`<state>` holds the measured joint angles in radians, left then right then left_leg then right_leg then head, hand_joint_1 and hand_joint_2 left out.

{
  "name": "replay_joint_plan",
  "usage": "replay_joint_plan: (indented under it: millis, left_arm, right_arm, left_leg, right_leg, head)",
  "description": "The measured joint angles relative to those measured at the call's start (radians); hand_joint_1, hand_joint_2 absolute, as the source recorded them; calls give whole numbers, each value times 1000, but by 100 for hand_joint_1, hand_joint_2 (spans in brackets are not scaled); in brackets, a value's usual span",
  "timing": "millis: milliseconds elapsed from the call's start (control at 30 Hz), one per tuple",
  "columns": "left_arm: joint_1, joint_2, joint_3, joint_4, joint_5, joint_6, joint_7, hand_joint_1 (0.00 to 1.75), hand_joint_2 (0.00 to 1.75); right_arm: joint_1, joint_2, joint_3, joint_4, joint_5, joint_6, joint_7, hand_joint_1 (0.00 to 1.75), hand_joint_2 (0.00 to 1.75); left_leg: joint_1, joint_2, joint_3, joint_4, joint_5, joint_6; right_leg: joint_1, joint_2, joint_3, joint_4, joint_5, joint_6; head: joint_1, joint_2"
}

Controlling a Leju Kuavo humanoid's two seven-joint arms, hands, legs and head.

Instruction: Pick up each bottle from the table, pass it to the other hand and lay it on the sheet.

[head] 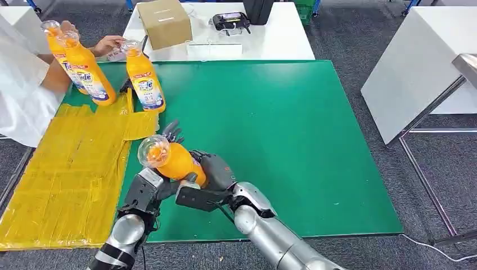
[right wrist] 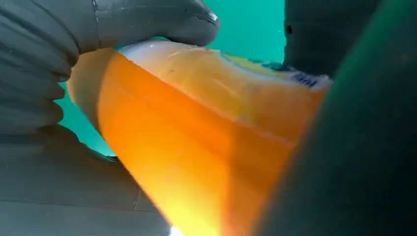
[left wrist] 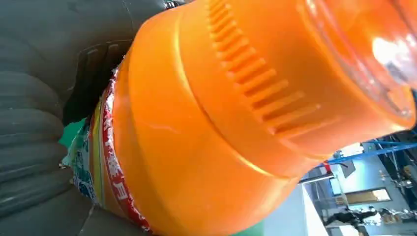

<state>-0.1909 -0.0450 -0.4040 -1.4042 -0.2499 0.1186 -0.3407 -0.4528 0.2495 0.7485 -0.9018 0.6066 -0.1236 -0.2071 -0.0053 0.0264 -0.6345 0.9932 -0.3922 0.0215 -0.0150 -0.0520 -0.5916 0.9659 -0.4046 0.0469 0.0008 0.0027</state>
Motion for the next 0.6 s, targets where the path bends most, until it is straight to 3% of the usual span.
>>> replay_joint_plan:
  millis: [400,433,467,600]
  left_arm:
    - [12,2,22,16,-38,28,-12,175,175]
    - [12,2,23,16,-38,28,-13,175,175]
    - [12,2,24,16,-33,28,-13,175,175]
    - [-3,3,35,16,0,31,-14,175,175]
  right_arm:
    - [-14,-10,75,1,75,-62,65,175,175]
    - [-13,-10,76,1,75,-66,65,65,175]
    - [-13,-10,76,1,74,-72,64,0,0]
    - [23,-19,66,-20,-37,-90,-2,0,0]
  left_leg:
    - [0,1,0,0,0,0]
    - [0,1,0,0,0,0]
    - [0,1,0,0,0,0]
    - [0,-1,0,0,0,0]
  right_leg:
    - [0,0,-1,0,0,0]
    - [0,0,-1,0,0,0]
    - [0,0,-1,0,0,0]
    - [0,-1,-1,0,0,0]
  head:
    - [0,0]
    - [0,0]
    - [0,0]
    - [0,0]
